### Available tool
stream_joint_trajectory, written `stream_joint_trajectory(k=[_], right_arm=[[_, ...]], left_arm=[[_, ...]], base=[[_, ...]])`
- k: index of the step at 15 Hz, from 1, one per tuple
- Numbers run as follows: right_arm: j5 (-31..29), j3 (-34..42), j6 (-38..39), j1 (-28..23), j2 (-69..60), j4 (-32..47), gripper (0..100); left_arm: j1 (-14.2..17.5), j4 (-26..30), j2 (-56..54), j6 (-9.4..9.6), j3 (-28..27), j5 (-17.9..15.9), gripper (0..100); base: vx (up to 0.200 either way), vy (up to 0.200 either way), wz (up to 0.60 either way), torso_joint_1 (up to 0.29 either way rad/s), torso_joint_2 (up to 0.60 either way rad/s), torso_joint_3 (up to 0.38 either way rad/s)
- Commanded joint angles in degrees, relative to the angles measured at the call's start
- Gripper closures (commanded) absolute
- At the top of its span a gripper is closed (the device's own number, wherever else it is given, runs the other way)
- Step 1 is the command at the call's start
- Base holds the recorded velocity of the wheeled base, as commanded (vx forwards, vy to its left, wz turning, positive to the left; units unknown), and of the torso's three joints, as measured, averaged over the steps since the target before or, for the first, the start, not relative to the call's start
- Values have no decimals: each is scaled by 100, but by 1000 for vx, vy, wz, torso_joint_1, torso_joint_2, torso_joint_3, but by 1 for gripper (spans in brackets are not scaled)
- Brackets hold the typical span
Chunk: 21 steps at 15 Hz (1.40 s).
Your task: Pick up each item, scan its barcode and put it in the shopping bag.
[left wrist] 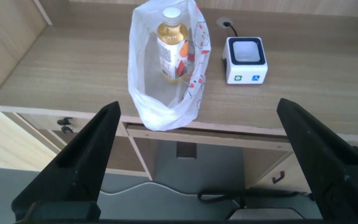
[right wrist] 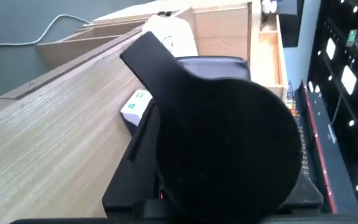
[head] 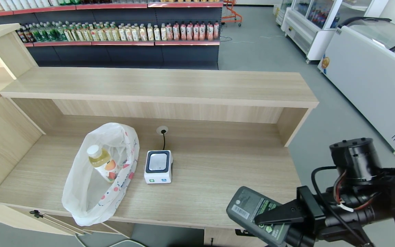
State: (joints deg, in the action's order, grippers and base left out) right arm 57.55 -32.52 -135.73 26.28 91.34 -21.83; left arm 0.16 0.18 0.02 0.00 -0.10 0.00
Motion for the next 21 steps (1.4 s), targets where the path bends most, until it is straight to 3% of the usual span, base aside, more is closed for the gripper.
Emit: stream_joint_trajectory(k=[1, 3, 5, 11, 21], right_arm=[[19, 18, -235, 404, 578, -330, 100], [37, 9, -349, 791, 709, -1148, 100], [54, 36, -533, 835, 797, -1649, 100], [72, 18, -990, 791, 824, -1693, 100], [98, -140, -1087, 782, 920, -1693, 100]], left_arm=[[2, -1, -2, 0, 1, 0, 0], [2, -1, -2, 0, 1, 0, 0], [2, -1, -2, 0, 1, 0, 0], [2, -1, -2, 0, 1, 0, 0], [2, -1, -2, 0, 1, 0, 0]], base=[[0, 0, 0, 0, 0, 0], [0, 0, 0, 0, 0, 0], [0, 0, 0, 0, 0, 0], [0, 0, 0, 0, 0, 0], [0, 0, 0, 0, 0, 0]])
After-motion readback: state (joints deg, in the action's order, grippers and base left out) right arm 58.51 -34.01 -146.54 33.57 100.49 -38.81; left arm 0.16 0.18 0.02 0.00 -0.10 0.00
